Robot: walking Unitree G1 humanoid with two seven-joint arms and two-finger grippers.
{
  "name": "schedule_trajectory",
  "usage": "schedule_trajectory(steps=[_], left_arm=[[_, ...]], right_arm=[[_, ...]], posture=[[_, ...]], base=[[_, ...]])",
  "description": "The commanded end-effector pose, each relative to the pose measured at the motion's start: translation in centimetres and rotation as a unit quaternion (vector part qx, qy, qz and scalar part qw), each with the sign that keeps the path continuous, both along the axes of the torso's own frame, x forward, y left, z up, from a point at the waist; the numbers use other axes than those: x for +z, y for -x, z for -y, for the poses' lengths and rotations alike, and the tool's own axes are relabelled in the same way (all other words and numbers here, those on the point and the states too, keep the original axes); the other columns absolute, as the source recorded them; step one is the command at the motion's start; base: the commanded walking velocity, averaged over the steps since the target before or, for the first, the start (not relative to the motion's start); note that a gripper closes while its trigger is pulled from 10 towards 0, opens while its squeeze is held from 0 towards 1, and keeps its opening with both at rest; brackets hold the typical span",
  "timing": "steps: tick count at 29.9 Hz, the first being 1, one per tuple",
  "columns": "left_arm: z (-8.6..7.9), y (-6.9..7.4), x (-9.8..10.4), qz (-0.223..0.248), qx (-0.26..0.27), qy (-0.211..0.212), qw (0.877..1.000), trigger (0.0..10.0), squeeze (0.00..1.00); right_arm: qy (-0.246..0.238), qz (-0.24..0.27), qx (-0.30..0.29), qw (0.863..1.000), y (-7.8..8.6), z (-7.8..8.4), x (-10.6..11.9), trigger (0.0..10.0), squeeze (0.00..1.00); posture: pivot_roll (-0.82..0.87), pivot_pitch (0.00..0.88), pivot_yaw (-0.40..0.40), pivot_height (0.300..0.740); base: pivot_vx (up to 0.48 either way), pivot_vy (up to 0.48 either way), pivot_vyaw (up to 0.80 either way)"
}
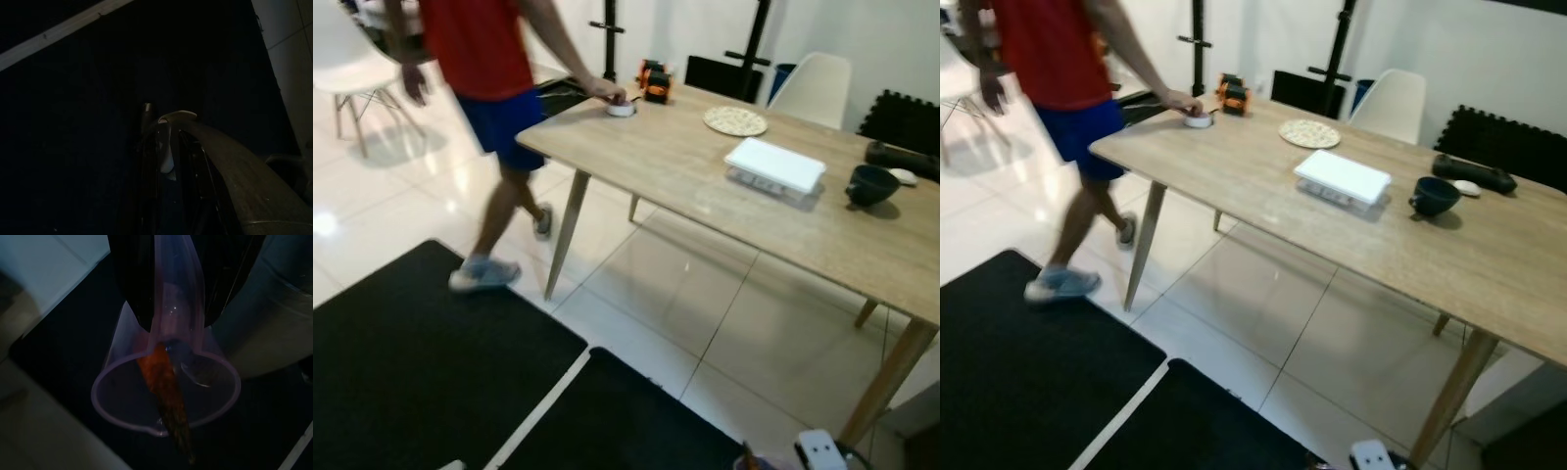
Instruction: Restocking fridge
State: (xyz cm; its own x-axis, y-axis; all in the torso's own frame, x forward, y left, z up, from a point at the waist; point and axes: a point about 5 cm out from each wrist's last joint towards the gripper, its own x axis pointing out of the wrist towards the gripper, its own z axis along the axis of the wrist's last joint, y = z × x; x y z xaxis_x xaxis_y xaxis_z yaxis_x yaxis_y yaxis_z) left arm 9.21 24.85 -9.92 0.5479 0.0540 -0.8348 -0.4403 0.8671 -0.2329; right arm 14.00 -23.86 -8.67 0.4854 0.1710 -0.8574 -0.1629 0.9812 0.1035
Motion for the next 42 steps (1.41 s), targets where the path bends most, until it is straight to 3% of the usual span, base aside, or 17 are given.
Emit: schedule_trajectory(steps=[1, 8, 17, 31, 42], left_arm=[[0.6, 0.1, -0.2, -0.01, -0.014, 0.001, 1.0, 10.0, 0.0], [1.4, -0.1, -0.5, -0.029, -0.051, -0.026, 0.998, 10.0, 0.0], [3.1, -0.4, -0.9, -0.075, -0.15, -0.075, 0.983, 10.0, 0.0], [2.5, -0.4, -0.8, -0.084, -0.189, -0.128, 0.97, 10.0, 0.0], [3.1, -0.2, -1.0, -0.08, -0.18, -0.11, 0.974, 10.0, 0.0]], right_arm=[[0.011, -0.008, -0.011, 1.0, 0.4, 0.6, 0.0, 10.0, 0.0], [0.031, -0.023, -0.024, 0.999, 0.9, 0.8, -0.3, 10.0, 0.0], [0.056, -0.051, -0.024, 0.997, 2.1, 0.7, -0.9, 10.0, 0.0], [0.07, -0.052, -0.042, 0.995, 2.0, 0.9, -0.8, 10.0, 0.0], [0.07, -0.057, -0.051, 0.995, 2.3, 0.7, -1.0, 10.0, 0.0]], posture=[[-0.05, 0.0, -0.054, 0.74], [-0.06, 0.0, -0.057, 0.74], [-0.06, 0.0, -0.054, 0.74], [-0.05, 0.0, -0.048, 0.74], [-0.05, 0.0, -0.05, 0.74]], base=[[0.0, 0.0, -0.79], [0.0, 0.0, -0.78], [0.0, 0.0, -0.78], [0.0, 0.0, -0.79], [0.0, 0.0, -0.79]])
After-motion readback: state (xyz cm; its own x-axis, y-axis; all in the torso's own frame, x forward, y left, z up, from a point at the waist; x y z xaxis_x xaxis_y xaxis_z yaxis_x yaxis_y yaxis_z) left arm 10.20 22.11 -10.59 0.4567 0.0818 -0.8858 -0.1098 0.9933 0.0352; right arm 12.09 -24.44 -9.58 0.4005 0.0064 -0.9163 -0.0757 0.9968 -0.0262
